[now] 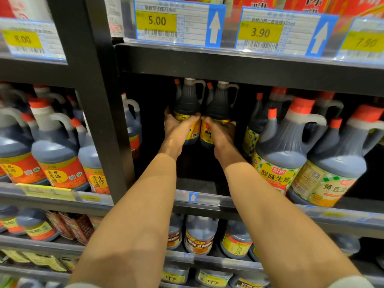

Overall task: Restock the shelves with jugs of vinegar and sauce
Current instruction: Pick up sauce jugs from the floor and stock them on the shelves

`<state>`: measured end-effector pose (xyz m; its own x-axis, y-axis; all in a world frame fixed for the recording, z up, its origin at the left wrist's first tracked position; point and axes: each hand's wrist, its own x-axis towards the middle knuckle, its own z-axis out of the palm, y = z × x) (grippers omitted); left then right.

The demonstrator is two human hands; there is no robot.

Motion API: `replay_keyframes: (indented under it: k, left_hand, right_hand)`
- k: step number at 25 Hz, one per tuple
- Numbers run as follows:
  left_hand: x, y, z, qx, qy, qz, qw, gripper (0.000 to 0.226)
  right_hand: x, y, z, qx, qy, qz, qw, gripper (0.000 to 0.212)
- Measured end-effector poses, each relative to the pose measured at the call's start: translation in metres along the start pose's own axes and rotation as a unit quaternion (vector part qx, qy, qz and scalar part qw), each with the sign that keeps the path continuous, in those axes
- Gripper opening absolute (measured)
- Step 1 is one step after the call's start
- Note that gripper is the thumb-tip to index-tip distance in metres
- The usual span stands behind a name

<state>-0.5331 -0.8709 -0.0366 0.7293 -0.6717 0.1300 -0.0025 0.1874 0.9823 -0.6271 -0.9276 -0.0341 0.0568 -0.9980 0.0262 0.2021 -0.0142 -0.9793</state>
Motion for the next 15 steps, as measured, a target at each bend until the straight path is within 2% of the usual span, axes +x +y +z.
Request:
replay_keyframes:
  k: [3, 8, 15]
  left_hand:
    - [0.0018, -0.0043, -0.0014, 0.095, 0.004, 0.021, 0.995, 0.096]
    - [0.0064, -0.0076, -0.0009, 0.24, 0.021, 0.043, 0.97, 0.102]
    - [0.0067, -0.01, -0.0041, 0.259, 0.023, 0.046, 0.964, 0.088]
  right_hand:
    - [-0.0065, -0.001, -0.003, -0.049, 0.012, -0.025, 0.998, 0.094]
    - [-0.0077, 0.0026, -0.0079, -0.186, 0.004, -0.042, 0.982, 0.094]
    - [-0.0008, 0.007, -0.0104, -0.214, -0.004, -0.056, 0.975, 0.091]
